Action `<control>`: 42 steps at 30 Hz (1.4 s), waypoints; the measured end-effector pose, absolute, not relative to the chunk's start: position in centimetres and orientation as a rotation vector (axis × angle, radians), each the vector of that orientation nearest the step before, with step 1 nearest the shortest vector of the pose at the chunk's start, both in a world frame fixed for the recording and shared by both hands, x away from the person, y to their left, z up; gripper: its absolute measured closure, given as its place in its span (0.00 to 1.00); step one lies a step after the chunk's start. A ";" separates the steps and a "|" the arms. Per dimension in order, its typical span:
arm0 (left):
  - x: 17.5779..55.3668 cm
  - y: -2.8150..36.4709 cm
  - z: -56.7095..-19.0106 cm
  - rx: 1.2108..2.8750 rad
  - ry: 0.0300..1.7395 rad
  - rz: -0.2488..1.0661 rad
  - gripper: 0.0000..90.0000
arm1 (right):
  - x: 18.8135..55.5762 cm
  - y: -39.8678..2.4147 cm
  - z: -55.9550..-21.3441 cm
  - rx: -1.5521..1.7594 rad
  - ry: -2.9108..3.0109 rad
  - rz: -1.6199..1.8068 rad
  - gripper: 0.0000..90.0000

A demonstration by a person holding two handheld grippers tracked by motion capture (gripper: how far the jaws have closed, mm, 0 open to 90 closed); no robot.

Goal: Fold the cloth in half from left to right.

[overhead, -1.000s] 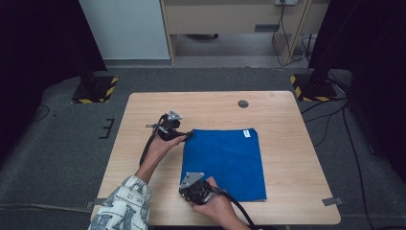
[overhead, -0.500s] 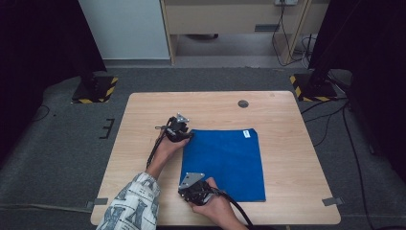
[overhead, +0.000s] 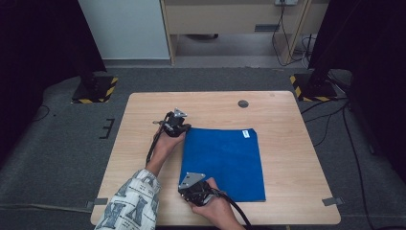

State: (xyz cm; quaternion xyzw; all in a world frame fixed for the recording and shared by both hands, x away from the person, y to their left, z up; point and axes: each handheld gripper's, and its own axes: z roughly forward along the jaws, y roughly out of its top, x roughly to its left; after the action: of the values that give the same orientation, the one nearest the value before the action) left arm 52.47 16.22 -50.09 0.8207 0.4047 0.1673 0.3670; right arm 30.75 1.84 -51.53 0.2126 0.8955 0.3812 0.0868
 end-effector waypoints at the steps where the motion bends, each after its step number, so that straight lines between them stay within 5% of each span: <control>1: 52.4 16.3 -50.0 2.104 1.044 0.426 0.97 | 30.8 1.9 -51.5 0.637 2.667 1.134 0.96; 42: 51.4 24.5 -46.1 2.015 1.152 0.433 0.98 | 30.6 8.2 -49.1 0.597 2.605 1.298 0.96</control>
State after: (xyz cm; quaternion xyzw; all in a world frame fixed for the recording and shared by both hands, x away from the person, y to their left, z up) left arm 51.44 24.53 -46.14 0.7893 0.4511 0.1695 0.3804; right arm 30.63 8.22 -49.06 0.2001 0.8736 0.4353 0.0853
